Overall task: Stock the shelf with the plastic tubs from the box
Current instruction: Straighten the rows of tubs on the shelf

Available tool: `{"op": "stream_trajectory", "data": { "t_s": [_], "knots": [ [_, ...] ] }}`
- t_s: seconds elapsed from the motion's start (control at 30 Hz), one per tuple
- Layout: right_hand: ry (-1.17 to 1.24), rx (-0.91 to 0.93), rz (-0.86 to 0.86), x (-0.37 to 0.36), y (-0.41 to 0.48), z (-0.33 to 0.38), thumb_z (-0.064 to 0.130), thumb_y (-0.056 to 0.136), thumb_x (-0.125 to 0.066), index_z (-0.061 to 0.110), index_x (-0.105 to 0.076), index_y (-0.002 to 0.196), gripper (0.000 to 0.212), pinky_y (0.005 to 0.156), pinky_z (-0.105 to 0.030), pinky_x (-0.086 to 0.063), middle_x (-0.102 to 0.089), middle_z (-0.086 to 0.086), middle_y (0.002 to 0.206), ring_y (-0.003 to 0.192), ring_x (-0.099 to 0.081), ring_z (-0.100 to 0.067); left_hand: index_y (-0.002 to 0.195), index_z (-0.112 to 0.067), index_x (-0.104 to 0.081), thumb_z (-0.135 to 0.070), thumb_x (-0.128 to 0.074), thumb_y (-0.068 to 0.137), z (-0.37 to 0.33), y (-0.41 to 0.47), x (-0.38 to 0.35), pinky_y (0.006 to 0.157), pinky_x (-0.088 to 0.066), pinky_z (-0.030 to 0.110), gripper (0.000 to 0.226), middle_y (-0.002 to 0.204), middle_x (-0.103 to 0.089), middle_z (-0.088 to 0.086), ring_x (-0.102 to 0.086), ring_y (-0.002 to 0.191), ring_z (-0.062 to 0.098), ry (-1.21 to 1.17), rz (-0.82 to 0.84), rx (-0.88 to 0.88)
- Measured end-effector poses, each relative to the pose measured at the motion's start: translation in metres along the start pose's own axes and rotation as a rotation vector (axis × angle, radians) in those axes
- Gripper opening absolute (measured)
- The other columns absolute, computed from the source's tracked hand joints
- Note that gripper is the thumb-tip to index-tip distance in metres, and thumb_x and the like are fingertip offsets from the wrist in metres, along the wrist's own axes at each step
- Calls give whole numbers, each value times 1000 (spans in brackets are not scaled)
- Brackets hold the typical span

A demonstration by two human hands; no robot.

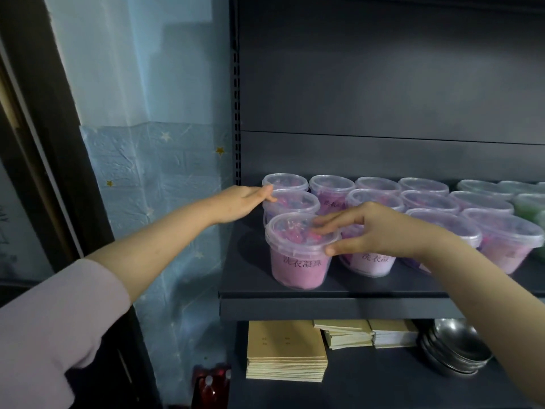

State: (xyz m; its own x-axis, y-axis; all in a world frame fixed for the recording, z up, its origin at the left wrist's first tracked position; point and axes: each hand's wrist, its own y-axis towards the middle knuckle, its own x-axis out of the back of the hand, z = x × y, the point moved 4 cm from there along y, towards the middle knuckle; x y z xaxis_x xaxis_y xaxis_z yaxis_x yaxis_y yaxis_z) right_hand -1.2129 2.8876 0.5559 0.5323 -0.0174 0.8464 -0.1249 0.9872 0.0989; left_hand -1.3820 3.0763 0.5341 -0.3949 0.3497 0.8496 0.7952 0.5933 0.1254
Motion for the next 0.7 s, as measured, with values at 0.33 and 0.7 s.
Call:
{"op": "stream_trajectory", "data": {
  "t_s": [0.33,0.7],
  "knots": [
    [50,-45,123,2,7,-3,37,76,-76,32,-68,117,42,118,-28,-24,-53,28,133,127,-41,14,133,-32,-54,-56,-24,98,4,2,0,108,-24,22,52,142,-48,-14,-40,133,7,-15,21,9],
    [59,-42,155,0,9,-2,22,83,-72,30,-64,122,41,114,-17,-25,-52,26,135,128,-40,14,146,-36,-34,-65,-27,93,5,0,-2,116,-23,33,60,153,-34,-11,-32,140,14,67,49,57]
  ]
}}
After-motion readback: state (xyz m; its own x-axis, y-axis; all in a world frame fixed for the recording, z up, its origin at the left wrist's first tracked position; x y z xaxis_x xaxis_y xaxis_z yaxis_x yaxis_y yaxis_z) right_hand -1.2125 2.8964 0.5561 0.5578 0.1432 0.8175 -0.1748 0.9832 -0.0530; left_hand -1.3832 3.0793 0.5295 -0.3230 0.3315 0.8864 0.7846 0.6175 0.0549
